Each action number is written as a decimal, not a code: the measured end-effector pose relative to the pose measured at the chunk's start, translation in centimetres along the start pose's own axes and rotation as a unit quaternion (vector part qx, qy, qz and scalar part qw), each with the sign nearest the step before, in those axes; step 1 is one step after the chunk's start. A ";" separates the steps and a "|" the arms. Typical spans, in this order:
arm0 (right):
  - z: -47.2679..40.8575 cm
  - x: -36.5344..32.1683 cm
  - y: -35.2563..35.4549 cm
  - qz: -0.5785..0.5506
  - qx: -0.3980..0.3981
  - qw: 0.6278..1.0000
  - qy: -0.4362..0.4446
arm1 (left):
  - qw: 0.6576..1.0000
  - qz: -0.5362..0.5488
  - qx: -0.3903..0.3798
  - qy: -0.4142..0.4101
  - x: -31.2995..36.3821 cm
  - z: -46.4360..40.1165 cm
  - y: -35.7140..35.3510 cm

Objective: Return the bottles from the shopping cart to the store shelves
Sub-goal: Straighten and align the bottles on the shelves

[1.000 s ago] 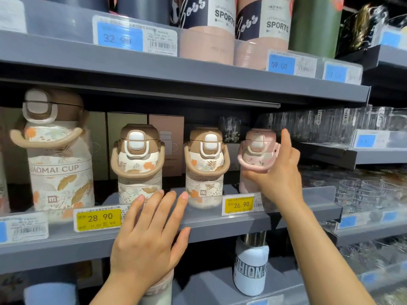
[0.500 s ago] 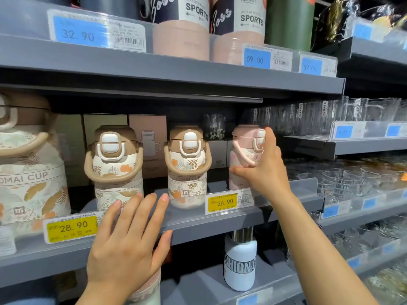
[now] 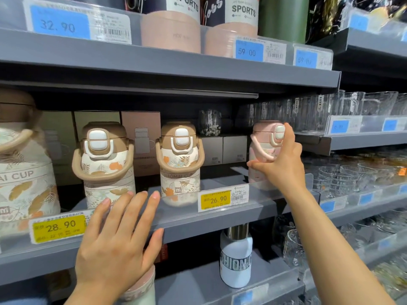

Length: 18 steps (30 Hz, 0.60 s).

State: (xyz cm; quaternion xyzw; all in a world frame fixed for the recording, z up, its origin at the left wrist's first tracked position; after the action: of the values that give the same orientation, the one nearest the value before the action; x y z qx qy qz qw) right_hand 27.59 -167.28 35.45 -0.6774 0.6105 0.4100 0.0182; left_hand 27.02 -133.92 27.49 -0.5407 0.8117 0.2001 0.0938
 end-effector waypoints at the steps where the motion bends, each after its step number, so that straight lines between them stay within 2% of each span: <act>1: -0.1 0.1 0.1 -0.003 -0.004 1.000 -0.003 | 1.000 0.001 -0.002 0.001 0.0 0.0 0.0; 10: 0.0 0.4 0.8 -0.012 -0.026 0.999 -0.030 | 1.000 0.005 0.004 0.003 0.0 -0.2 0.2; 12: 1.1 0.3 1.9 -0.020 0.024 0.999 -0.039 | 1.000 0.005 0.004 0.005 0.0 -0.2 0.1; 15: 4.5 -2.7 3.3 -0.062 0.160 0.985 0.032 | 1.000 0.001 0.006 0.007 0.1 -0.1 -0.1; 16: 5.8 -4.8 3.0 -0.081 0.159 0.981 0.073 | 1.000 0.000 0.006 0.007 0.1 -0.1 -0.1; 18: 8.0 -9.2 0.9 -0.119 0.082 0.979 0.142 | 1.000 0.000 -0.002 0.007 0.1 -0.1 -0.2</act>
State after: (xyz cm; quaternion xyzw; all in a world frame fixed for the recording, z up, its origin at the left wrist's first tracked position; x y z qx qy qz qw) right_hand 23.30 -155.84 35.85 -0.7925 0.5537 0.2531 0.0357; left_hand 27.17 -134.08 27.52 -0.5423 0.8119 0.1979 0.0867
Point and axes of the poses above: each hand's wrist, its own z-axis away from the middle knuckle, its own y-axis out of the back of the hand, x = y × z, the point moved 6 cm from there along -z, towards the middle knuckle, and after that the axes turned 6 degrees about z, right-handed, at the moved point
